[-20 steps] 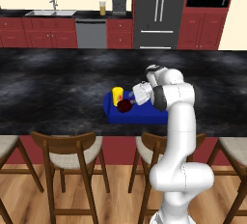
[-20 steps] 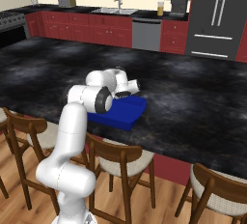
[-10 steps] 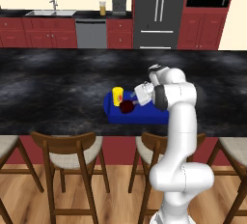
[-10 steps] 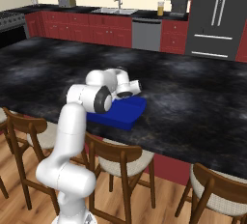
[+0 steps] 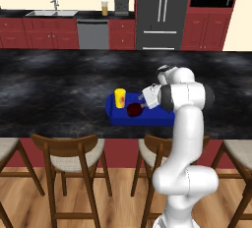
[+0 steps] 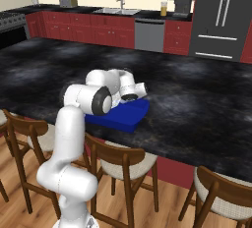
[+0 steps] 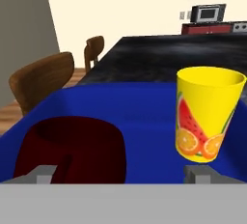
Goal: There is a tray on the dining counter. Grab the cup, mug, and pitcher and place them on the tray. The pitcher may be placed next to the tray if it cannot fit the tray.
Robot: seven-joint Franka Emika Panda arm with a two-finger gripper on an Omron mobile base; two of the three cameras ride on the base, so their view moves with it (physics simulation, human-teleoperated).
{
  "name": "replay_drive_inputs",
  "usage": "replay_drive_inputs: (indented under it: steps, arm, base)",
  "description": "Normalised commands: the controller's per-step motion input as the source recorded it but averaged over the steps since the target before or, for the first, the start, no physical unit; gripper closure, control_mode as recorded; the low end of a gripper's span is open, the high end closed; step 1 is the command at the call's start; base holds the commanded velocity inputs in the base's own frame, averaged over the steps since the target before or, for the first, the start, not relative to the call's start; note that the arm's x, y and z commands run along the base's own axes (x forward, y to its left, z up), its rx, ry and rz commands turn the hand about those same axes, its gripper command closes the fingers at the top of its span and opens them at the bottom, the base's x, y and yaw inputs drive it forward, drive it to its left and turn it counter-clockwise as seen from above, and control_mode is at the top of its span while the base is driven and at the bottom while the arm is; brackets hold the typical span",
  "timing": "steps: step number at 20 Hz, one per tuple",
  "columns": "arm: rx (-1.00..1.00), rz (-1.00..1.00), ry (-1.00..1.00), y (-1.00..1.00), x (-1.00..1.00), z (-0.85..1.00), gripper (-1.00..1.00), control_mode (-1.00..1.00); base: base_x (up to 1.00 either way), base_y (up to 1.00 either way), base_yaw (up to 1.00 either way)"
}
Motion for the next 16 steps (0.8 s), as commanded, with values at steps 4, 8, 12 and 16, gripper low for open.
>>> replay_drive_inputs:
  steps: [4,8,12,16]
  arm:
    - [-0.10,0.00,0.00,0.00,-0.34,-0.11,-1.00,-1.00]
    - [-0.09,0.00,-0.01,0.00,-0.37,-0.22,-1.00,-1.00]
    - [-0.04,0.00,0.00,0.00,-0.55,-0.08,-1.00,-1.00]
    - [0.00,0.01,0.02,0.00,-0.64,0.00,-1.00,-1.00]
  base:
    - [0.00,0.00,0.00]
    - [0.00,0.00,0.00]
    - [0.00,0.00,0.00]
    - [0.00,0.00,0.00]
